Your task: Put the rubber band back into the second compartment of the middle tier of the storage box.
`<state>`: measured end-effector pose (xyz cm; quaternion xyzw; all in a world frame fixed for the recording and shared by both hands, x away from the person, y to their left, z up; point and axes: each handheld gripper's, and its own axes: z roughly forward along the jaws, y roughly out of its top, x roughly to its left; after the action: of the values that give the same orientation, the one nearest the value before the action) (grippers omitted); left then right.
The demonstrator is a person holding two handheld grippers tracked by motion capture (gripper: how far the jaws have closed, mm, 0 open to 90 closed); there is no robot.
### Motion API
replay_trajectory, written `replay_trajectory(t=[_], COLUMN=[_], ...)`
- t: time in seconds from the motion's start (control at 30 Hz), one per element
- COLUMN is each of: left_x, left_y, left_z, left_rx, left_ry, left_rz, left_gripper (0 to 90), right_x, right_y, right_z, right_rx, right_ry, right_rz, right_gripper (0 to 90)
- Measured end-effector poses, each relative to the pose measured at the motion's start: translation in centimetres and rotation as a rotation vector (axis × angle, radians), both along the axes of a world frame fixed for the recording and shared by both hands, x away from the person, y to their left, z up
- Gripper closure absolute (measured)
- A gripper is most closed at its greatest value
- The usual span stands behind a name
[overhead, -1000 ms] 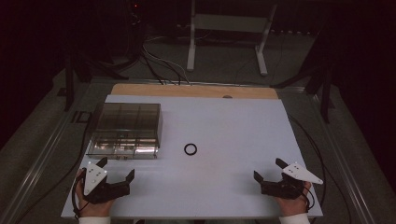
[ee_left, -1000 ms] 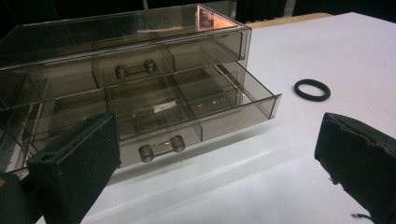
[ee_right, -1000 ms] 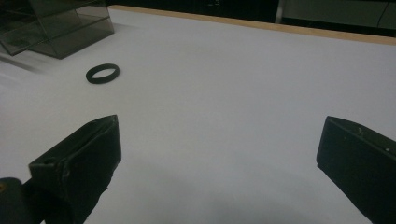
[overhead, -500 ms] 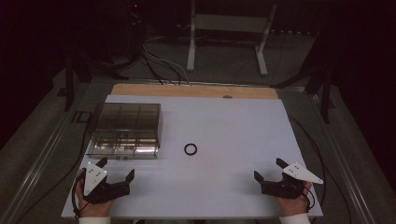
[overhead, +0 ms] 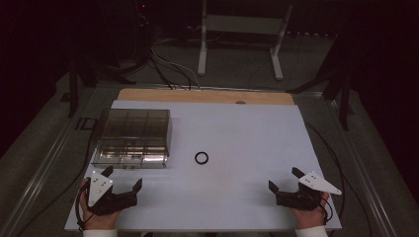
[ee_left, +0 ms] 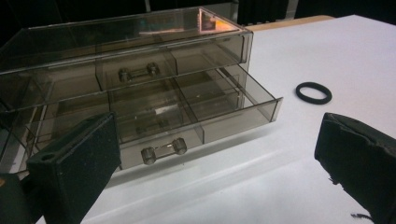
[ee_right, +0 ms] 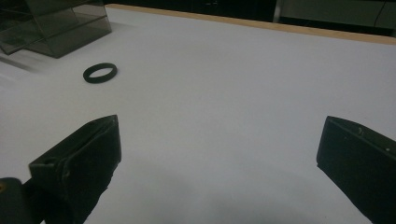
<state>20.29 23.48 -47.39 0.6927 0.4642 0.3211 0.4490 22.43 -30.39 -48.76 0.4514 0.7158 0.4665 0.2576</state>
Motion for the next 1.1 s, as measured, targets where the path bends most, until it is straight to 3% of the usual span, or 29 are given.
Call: replay_trajectory(t=[0.63,1.1], left_x=[1.0,2.9], left_y=[-1.4,-4.1], left_z=[2.1,3.5], left_rx=[-0.017,-0.017], left_ry=[0.017,0.032], left_rz=[-0.027,-0.121], left_gripper=[0.9,0.9], right_x=[0.1,0.3], right_y=[-0.1,-0.1], right_z=[-0.1,-0.1], right_rx=[0.003,0.011], right_ry=[0.002,0.006], right_rz=[-0.009,-0.012], right_gripper=[0.0,0.0])
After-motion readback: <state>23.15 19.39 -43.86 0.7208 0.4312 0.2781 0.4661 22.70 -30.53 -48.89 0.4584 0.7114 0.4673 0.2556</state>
